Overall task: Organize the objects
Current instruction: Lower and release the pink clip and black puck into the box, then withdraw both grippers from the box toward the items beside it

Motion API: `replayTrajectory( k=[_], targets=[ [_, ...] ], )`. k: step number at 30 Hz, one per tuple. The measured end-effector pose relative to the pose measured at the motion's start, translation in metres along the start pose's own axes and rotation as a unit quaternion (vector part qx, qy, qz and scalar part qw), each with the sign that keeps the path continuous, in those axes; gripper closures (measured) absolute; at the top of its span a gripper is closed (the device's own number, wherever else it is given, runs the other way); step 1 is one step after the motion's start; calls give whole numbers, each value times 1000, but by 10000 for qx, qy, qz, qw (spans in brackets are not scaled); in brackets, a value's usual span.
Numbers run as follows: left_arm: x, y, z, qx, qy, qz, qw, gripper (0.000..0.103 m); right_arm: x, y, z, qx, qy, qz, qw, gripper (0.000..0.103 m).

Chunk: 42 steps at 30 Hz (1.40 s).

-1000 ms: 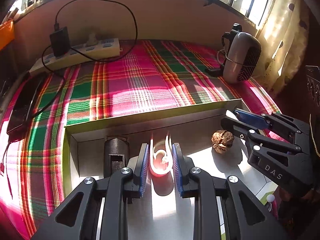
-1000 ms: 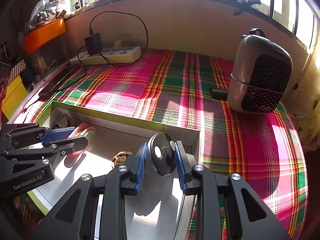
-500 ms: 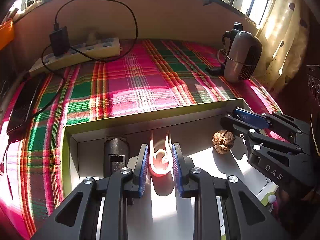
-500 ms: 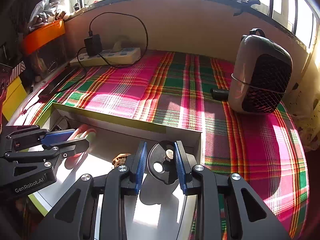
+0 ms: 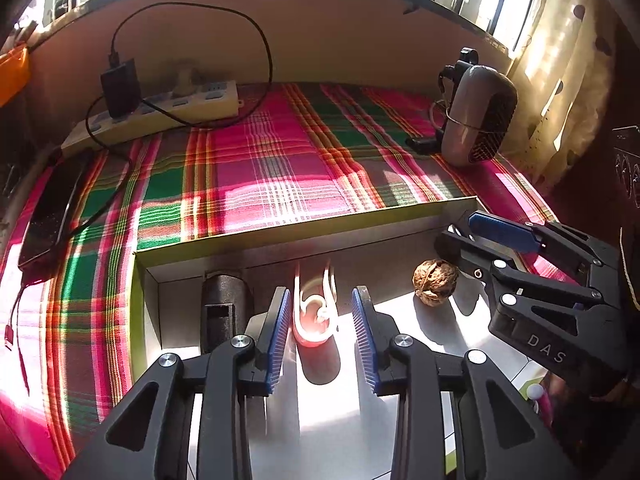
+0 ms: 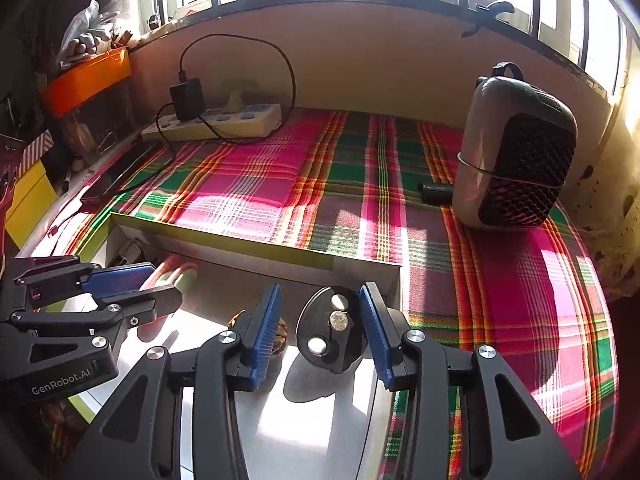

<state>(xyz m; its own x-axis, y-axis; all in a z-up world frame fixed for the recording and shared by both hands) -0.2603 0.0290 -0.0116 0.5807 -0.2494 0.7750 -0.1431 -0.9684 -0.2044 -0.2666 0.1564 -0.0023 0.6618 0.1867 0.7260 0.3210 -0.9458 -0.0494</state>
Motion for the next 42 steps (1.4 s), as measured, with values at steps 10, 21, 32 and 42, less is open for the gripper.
replayTrajectory(
  k=[10,21,32,42],
  targets=[
    [20,-6,6,-55,-172,-86,9998,72,19,0,2,-77,-155,11,9999,60],
    [54,-11,21,-134,-433,-231,9987,71,53,8,12,-155,-376,-3,9992,60],
    [87,-12,41,-237,-714,-382,9964,71,84,14,31,-239,-533,-57,9983,60],
    [104,-9,61,-223,-818,-475,9953,71,105,18,49,-327,-630,-63,9975,60]
  ],
)
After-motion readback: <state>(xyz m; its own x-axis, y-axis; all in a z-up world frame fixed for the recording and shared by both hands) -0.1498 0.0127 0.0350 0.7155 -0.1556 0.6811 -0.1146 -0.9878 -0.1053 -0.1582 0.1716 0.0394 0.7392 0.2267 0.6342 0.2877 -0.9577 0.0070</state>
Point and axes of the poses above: each gripper's, at about its wrist camera, not at the fingertips, and x roughly against the way its jaws point, y to its left, z to its underside, the point moved 4 cm from there along -x, roughly the way its jaws point, and after that the axes turned 5 degrees about x, right-handed, at the moved point
